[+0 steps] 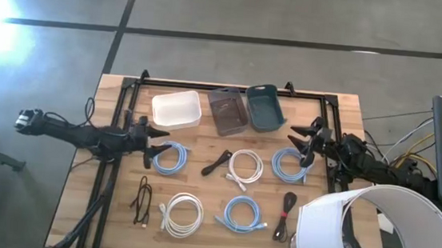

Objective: Pick & Place USB Port
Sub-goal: Put the top left blue USB cable into the white bin

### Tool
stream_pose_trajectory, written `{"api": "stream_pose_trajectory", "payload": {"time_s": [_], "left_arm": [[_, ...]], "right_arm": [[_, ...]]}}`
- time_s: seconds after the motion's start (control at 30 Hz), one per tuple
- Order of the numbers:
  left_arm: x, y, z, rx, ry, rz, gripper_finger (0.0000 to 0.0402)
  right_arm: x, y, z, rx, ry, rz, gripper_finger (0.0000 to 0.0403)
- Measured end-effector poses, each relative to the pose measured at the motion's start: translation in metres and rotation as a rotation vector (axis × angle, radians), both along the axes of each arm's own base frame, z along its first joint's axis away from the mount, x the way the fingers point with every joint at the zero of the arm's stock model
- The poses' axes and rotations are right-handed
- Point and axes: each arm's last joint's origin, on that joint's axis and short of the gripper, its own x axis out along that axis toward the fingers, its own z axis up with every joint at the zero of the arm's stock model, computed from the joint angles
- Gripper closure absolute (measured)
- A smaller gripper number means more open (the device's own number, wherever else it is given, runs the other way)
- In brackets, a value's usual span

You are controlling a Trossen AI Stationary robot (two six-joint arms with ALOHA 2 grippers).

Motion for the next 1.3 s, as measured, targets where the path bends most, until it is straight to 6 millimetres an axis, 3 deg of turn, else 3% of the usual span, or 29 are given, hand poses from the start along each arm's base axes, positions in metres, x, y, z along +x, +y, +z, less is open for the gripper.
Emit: {"api": "stream_pose_trajectory", "payload": {"time_s": [0.27, 0.43, 0.7, 1.1, 1.2, 1.3], "left_arm": [[0.019, -0.002, 0.001, -0.053, 0.329, 0.073, 0.0174], [0.032, -0.002, -0.015, -0.048, 0.479, 0.098, 0.0174], [0.059, 0.014, -0.020, -0.027, 0.614, 0.195, 0.0174], [0.074, 0.023, -0.039, -0.033, 0.781, 0.144, 0.0176], [0.073, 0.023, -0.045, -0.041, 0.821, 0.137, 0.0194], [0.075, 0.023, -0.047, -0.048, 0.830, 0.127, 0.0241]], "right_arm": [[0.010, -0.001, 0.003, -0.183, 0.023, 0.050, 0.0232], [0.016, -0.003, -0.003, -0.075, 0.057, 0.066, 0.0240], [0.020, -0.005, -0.006, -0.004, 0.073, 0.077, 0.0246], [0.031, -0.006, -0.002, 0.060, 0.206, 0.133, 0.0189], [0.033, -0.007, -0.003, 0.067, 0.224, 0.131, 0.0184], [0.035, -0.007, -0.003, 0.096, 0.229, 0.131, 0.0184]]}}
